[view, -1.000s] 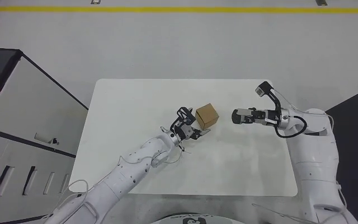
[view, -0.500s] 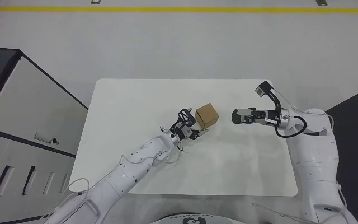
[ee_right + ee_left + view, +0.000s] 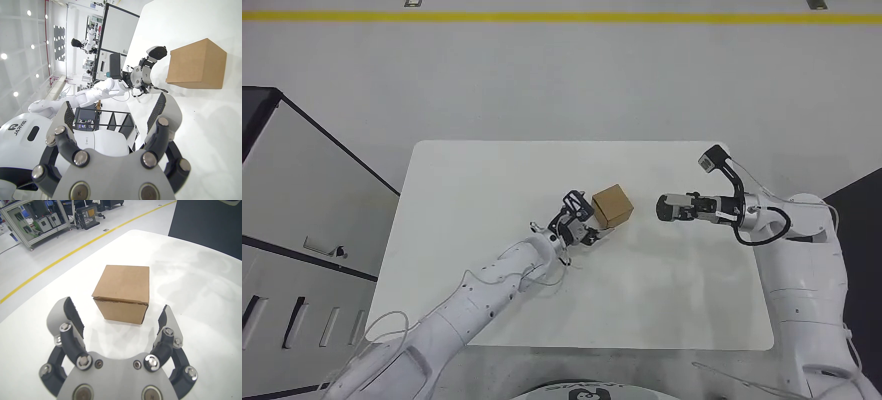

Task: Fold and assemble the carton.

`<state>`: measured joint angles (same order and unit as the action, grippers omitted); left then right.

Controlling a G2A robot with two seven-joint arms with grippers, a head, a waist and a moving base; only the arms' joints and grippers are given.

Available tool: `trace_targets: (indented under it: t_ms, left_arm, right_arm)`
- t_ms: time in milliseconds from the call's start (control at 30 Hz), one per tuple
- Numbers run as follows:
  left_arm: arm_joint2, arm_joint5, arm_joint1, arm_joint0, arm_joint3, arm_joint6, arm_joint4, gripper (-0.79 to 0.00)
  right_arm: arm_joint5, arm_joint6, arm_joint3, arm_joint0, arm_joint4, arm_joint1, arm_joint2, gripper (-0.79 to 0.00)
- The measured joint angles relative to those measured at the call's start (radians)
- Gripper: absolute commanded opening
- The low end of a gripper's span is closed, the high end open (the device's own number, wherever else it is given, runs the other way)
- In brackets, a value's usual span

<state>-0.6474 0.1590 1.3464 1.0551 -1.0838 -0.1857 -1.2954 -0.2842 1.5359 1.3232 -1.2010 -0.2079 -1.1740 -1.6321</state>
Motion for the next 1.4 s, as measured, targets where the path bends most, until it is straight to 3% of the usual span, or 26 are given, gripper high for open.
trace_targets:
  t_ms: [1200, 1267, 1400]
  left_arm:
    - [0.101, 0.121, 0.181, -0.175, 0.410, -0.176, 0.051, 0.000]
    - [0.103, 0.123, 0.189, -0.180, 0.426, -0.182, 0.051, -0.028]
    - [0.106, 0.123, 0.204, -0.189, 0.459, -0.196, 0.046, -0.175]
  right_arm:
    - [0.000, 0.000, 0.000, 0.000, 0.000, 0.000, 0.000, 0.000]
    - [0.000, 0.000, 0.000, 0.000, 0.000, 0.000, 0.000, 0.000]
    - [0.000, 0.000, 0.000, 0.000, 0.000, 0.000, 0.000, 0.000]
